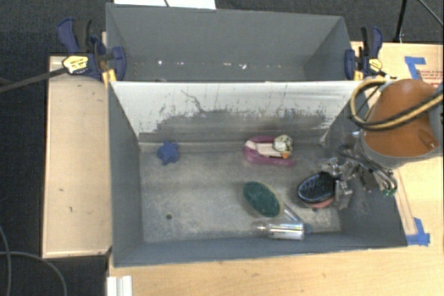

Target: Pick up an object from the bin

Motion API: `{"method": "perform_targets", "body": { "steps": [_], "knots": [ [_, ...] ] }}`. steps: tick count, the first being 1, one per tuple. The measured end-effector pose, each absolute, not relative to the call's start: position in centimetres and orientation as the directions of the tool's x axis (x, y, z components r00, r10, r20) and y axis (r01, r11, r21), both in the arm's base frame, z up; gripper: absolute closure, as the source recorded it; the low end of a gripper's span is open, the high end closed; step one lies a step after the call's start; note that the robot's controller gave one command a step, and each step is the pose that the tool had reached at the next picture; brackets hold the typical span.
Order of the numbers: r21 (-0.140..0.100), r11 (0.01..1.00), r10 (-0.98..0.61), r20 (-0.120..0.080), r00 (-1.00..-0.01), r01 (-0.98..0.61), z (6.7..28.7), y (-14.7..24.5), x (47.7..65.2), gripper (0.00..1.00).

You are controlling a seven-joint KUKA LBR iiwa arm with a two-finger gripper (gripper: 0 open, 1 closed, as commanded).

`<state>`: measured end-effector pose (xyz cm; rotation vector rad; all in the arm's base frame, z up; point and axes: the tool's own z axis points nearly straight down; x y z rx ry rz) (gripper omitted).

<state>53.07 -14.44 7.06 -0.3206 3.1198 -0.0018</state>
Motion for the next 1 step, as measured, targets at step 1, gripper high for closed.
{"method": "perform_targets", "body": {
  "steps": [1],
  "knots": [
    [-0.004, 0.980, -0.199, -0.010, -0.980, -0.199, 26.13, -12.93, 53.98, 1.00]
  ]
}}
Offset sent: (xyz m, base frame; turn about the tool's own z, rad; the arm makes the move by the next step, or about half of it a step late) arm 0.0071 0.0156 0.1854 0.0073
